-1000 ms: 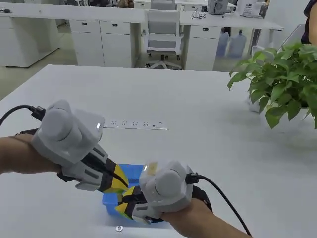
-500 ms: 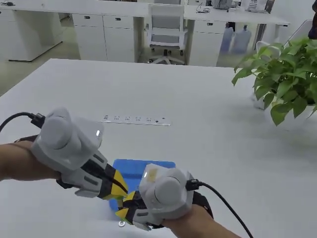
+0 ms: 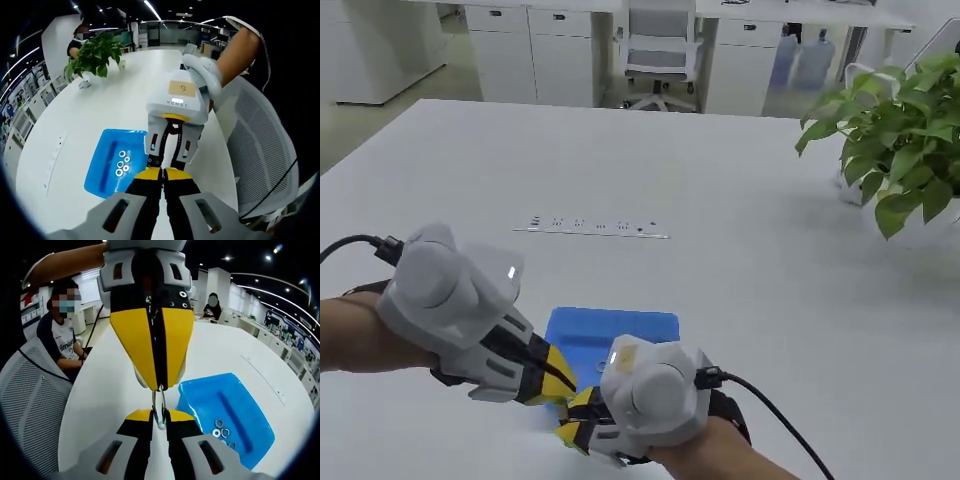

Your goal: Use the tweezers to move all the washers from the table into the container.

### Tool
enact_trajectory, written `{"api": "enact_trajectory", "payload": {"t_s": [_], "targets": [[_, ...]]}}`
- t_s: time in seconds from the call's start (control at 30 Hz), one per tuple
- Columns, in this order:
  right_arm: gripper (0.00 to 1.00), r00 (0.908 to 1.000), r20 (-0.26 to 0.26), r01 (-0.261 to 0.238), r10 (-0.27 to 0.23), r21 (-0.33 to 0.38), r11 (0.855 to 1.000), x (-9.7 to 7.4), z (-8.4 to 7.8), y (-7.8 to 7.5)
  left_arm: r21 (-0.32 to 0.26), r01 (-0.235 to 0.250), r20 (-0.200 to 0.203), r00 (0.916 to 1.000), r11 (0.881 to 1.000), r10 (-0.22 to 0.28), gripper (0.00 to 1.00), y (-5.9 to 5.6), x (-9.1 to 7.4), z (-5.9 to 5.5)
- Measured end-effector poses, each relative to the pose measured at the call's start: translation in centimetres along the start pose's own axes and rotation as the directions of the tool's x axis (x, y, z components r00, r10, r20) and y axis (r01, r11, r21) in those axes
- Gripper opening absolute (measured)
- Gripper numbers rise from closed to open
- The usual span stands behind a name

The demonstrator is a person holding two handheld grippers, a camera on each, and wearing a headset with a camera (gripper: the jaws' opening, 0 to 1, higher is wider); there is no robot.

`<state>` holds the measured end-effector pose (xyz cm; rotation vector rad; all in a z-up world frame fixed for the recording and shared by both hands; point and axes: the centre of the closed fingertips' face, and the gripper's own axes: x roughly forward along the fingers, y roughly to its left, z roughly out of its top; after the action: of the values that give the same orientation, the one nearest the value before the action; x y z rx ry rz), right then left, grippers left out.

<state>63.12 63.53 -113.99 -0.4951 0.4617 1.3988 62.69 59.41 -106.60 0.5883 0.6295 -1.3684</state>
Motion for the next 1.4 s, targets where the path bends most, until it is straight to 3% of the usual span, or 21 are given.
{"api": "enact_trajectory", "payload": {"t_s": [0.87, 1.4], "targets": [[0.12, 0.9994, -0.026, -0.023, 0.023, -0.014, 1.000, 1.3, -1.2, 0.1, -0.030, 0.023, -0.013, 0.9996, 0.999, -0.023, 0.05, 0.2, 1.0, -1.4], [0.11, 0.9990, -0.043, -0.017, 0.017, -0.001, 1.000, 1.4, -1.8, 0.1, -0.035, 0.018, -0.001, 0.9998, 0.999, -0.018, 0.05, 0.6, 1.4, -1.2]]}}
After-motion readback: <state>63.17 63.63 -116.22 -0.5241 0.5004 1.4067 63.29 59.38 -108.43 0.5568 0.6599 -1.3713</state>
